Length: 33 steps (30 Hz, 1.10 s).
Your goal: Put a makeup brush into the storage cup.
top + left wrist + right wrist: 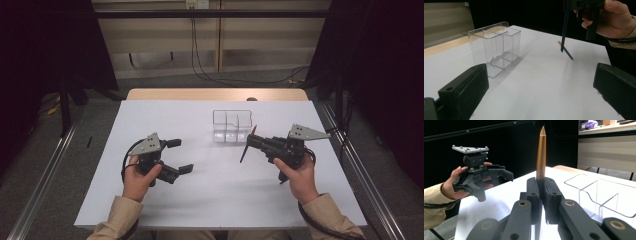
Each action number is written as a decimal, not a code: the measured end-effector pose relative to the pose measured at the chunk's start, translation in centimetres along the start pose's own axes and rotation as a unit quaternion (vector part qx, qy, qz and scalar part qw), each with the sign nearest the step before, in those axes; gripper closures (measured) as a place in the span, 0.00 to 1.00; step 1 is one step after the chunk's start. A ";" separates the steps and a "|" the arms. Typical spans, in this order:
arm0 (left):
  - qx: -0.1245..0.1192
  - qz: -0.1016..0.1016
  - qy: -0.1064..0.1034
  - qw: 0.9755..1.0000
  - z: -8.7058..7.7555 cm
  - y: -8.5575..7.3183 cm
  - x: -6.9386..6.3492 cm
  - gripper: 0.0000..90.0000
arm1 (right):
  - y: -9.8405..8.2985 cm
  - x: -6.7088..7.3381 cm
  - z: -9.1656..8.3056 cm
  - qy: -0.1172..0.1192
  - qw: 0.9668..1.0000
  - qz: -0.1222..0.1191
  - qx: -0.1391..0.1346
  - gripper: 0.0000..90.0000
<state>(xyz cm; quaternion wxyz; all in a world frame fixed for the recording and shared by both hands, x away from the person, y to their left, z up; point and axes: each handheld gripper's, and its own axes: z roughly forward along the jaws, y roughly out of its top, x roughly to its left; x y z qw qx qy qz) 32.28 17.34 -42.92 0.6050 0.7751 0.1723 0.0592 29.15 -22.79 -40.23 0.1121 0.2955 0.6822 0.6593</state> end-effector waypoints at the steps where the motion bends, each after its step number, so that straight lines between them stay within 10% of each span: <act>1: -0.001 0.000 0.000 1.000 -0.3 -0.1 0.1 0.00 | 0.0 0.0 0.0 0.000 1.000 0.000 0.000 0.93; 33: 0.003 -0.008 0.060 0.998 -6.4 -1.8 1.5 0.00 | 0.0 -0.1 -0.1 -0.004 1.000 -0.007 -0.002 0.93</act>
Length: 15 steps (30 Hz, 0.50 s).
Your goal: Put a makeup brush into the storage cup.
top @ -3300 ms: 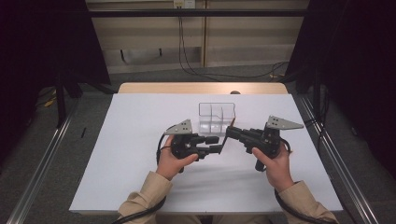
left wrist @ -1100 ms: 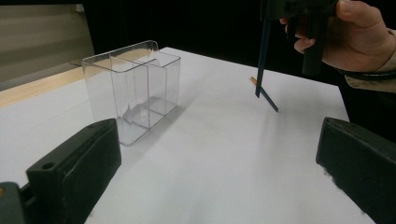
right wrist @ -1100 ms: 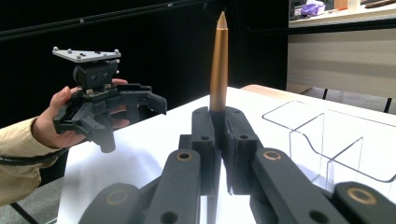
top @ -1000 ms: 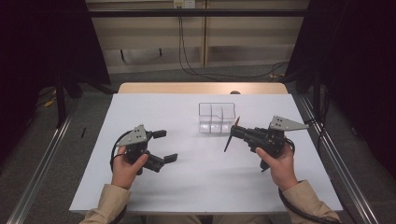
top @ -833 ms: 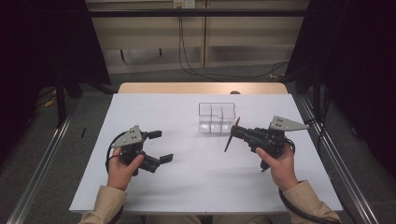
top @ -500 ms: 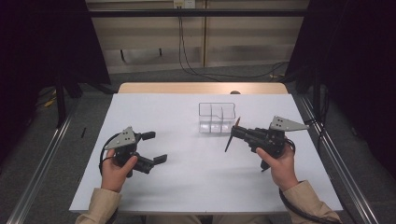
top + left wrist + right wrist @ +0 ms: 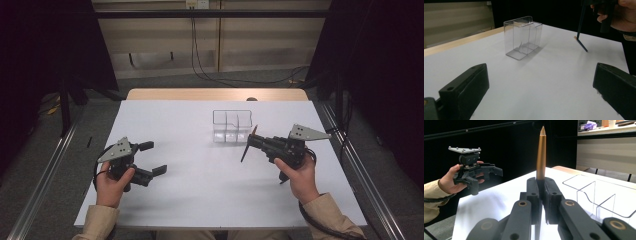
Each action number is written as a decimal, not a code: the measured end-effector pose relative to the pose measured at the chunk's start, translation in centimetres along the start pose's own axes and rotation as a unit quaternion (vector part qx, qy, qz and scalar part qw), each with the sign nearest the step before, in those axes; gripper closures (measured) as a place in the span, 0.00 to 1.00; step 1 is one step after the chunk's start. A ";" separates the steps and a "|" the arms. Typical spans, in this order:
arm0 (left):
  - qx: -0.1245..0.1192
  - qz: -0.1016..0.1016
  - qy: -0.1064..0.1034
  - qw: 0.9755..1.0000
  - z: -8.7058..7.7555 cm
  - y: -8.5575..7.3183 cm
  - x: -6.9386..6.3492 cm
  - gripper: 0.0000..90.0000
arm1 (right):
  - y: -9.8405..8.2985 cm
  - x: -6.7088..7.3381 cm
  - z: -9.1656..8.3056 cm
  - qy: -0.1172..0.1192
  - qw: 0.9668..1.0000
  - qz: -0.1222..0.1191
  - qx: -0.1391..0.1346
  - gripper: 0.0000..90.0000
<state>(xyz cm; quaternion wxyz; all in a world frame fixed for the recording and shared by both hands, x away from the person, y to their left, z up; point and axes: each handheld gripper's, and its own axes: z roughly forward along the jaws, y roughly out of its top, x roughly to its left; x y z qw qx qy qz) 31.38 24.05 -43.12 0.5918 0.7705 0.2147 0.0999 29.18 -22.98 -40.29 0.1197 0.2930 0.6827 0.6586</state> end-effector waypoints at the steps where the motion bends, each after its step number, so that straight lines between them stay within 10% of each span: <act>1: 0.002 0.000 0.005 1.000 -0.2 -0.1 0.1 0.00 | 0.0 0.0 0.0 -0.001 1.000 0.001 -0.001 0.93; 15: 0.018 -0.008 0.027 0.999 -2.1 -1.4 0.2 0.00 | 0.0 -0.4 0.0 -0.006 1.000 0.001 -0.001 0.93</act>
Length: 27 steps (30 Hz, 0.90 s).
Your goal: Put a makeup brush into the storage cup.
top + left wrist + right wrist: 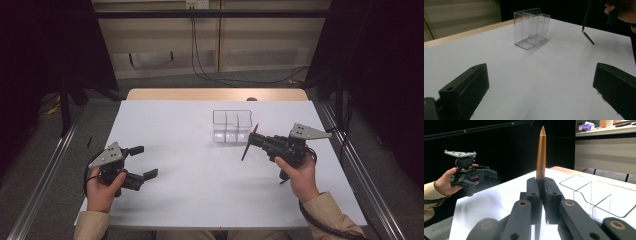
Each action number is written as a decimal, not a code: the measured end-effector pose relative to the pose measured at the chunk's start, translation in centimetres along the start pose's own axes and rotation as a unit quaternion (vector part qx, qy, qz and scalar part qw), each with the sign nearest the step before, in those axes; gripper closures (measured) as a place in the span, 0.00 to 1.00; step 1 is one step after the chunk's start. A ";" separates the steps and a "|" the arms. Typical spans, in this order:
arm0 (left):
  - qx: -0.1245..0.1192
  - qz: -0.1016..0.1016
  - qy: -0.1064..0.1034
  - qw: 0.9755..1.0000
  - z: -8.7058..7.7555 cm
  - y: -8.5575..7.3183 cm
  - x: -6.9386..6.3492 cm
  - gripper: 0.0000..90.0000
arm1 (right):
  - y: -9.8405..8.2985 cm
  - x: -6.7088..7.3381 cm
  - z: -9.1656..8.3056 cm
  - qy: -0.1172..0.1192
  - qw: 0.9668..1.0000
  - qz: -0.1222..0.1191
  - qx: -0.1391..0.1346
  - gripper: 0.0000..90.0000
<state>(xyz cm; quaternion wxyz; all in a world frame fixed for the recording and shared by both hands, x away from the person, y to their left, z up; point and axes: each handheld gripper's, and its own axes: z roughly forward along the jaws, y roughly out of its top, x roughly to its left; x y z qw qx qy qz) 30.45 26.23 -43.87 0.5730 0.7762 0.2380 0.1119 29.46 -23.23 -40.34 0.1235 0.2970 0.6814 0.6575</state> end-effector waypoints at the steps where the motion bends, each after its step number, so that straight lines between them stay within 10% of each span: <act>1: 0.001 0.001 0.002 1.000 -0.1 -0.1 0.0 0.00 | 0.0 0.0 0.0 0.000 1.000 0.000 0.000 0.93; 27: 0.000 -0.007 0.009 1.000 -1.1 -1.0 -0.1 0.00 | 1.4 -1.3 0.6 -0.033 0.999 -0.013 0.009 0.93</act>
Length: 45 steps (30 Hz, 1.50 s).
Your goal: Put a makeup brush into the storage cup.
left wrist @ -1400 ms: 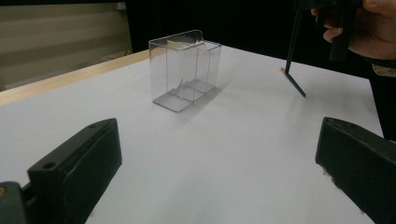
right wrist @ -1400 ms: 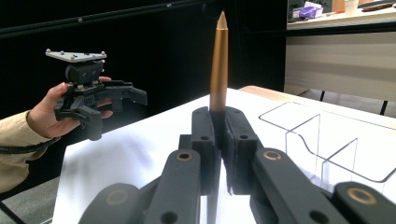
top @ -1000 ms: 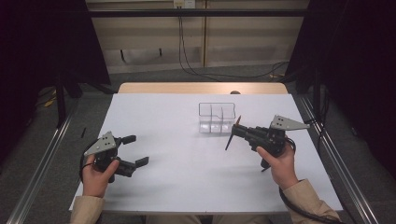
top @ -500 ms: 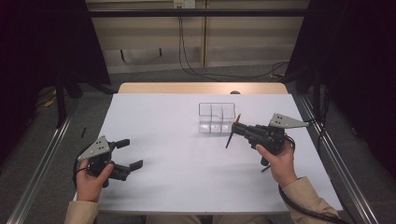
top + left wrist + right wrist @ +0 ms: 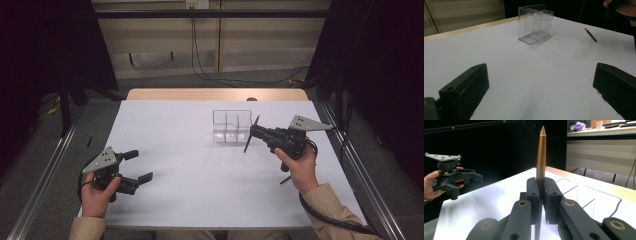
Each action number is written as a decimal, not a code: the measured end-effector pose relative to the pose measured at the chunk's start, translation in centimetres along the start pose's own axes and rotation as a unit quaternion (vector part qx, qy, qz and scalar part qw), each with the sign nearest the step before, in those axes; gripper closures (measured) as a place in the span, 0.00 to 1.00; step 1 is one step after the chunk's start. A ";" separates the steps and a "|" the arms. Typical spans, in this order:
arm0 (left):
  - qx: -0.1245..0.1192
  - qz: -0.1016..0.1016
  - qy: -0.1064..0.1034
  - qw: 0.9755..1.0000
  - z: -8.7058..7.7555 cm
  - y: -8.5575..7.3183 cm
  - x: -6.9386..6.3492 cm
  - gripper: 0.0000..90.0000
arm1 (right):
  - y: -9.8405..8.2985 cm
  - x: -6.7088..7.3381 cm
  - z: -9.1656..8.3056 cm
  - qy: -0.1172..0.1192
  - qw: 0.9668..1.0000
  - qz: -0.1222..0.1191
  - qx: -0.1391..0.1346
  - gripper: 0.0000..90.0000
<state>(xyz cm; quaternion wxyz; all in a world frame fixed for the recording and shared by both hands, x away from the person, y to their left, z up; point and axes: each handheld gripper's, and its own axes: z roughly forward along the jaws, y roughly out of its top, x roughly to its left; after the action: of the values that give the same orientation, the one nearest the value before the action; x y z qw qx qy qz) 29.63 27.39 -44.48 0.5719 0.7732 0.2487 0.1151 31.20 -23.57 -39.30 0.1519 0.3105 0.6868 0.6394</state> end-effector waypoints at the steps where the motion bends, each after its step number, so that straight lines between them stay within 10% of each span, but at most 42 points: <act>1: 0.000 -0.001 0.001 1.000 0.0 0.0 0.0 0.00 | 0.1 -0.1 0.1 -0.003 1.000 -0.001 0.002 0.93; 45: -0.004 0.002 -0.003 1.000 0.2 0.1 -0.1 0.00 | 2.7 -3.3 3.5 -0.059 0.998 -0.020 0.022 0.93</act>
<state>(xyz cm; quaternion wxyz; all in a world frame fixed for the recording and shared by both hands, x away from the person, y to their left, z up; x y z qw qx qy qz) 29.62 27.19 -44.47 0.5754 0.7717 0.2452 0.1152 36.47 -22.85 -37.74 0.1983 0.3371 0.6965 0.6016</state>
